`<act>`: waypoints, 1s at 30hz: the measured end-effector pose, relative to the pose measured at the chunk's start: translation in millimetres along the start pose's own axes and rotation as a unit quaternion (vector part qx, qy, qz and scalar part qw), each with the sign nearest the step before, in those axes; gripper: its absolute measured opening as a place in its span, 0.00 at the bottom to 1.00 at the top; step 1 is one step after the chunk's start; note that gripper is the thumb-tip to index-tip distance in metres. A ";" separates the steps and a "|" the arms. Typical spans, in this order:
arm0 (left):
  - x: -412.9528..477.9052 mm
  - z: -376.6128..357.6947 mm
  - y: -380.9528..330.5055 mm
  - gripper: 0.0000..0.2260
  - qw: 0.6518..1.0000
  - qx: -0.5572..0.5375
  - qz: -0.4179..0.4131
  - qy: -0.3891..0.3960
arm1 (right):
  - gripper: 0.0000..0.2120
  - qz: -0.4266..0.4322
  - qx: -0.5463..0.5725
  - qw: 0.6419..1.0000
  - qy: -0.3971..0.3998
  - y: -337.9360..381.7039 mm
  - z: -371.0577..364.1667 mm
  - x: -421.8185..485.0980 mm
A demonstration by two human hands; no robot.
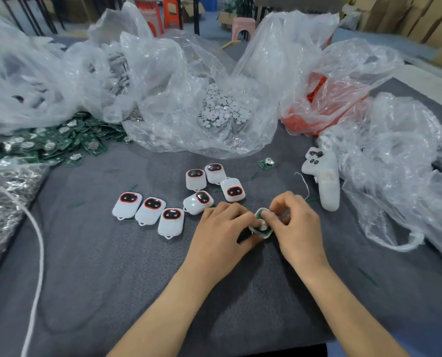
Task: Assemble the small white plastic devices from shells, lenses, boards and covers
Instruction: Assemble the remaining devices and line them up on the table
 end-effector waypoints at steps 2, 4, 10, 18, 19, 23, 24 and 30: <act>-0.4 1.7 -0.4 0.08 1.000 0.008 0.001 -0.011 | 0.13 -0.014 0.001 1.000 0.013 -5.6 -1.5 4.1; -0.5 2.9 -3.1 0.08 1.000 0.022 0.000 -0.022 | 0.11 -0.011 0.005 1.000 0.008 -8.0 1.2 5.8; -0.1 8.6 -2.1 0.09 0.996 0.050 0.026 -0.069 | 0.05 0.029 0.051 0.998 0.029 4.6 -14.8 8.4; -1.2 36.7 21.8 0.09 0.989 -0.003 0.060 -0.137 | 0.10 0.066 0.090 0.993 0.030 7.8 -16.2 4.3; 0.9 44.9 39.2 0.09 0.986 -0.002 0.080 -0.147 | 0.10 0.073 0.086 0.993 0.036 8.7 -18.6 3.8; 29.4 75.5 132.2 0.06 0.973 0.039 0.165 -0.155 | 0.13 0.126 0.051 0.989 0.058 20.0 -27.1 -0.8; 40.9 79.7 156.4 0.07 0.970 0.045 0.191 -0.145 | 0.15 0.133 0.043 0.988 0.064 22.8 -29.2 -2.1; 120.7 99.7 268.7 0.15 0.949 0.154 0.266 -0.073 | 0.25 0.165 -0.044 0.981 0.097 35.2 -42.6 -6.8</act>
Point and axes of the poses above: each hand's wrist, its own x-axis towards the middle knuckle, its own z-axis out of the back of the hand, y = z × x, the point moved 9 cm from there along x, towards the middle knuckle, and after that the axes turned 14 degrees about x, right-handed, at the moved point
